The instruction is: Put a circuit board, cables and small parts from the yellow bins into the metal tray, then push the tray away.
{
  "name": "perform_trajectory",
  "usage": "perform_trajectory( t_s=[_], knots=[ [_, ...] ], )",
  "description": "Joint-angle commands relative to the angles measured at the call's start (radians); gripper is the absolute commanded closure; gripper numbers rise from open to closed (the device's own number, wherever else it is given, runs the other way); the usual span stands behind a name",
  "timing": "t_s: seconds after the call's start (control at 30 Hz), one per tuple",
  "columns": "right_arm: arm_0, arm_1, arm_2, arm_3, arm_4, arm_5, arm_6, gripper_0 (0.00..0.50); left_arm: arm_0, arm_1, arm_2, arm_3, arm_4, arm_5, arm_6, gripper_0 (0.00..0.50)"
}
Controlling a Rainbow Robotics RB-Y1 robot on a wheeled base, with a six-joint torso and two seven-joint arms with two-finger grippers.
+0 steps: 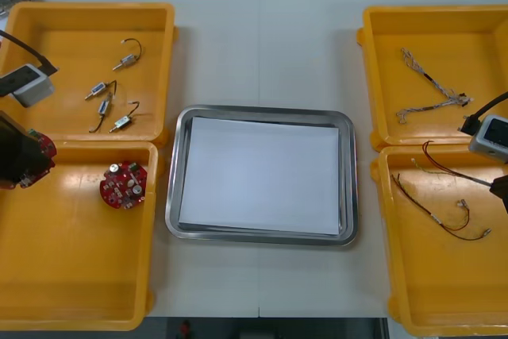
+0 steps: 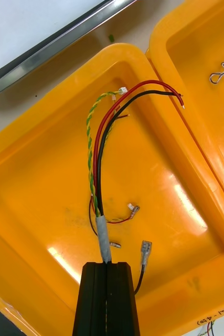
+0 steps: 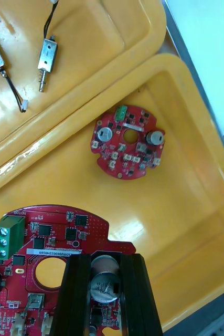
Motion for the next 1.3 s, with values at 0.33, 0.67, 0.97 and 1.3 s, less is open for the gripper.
perform_trajectory(
  t_s=[0.33,0.67,0.97,1.3],
  knots=[
    [-0.023,-0.034,0.01,-0.024,-0.001,0.004,-0.04,0.5,-0.189,-0.05,-0.191,-0.03,0.003,0.008,0.305,0.5],
    [-0.023,-0.036,0.01,-0.024,0.006,0.004,-0.05,0.5,-0.278,-0.159,-0.337,-0.03,-0.032,0.008,0.477,0.5],
    [-0.023,-0.036,0.01,-0.024,0.01,0.004,-0.058,0.5,-0.316,-0.274,-0.452,-0.041,-0.127,0.008,0.594,0.5],
    [-0.023,-0.036,0.01,-0.024,0.013,0.004,-0.063,0.5,-0.319,-0.351,-0.613,-0.032,-0.307,-0.002,0.643,0.5]
  ],
)
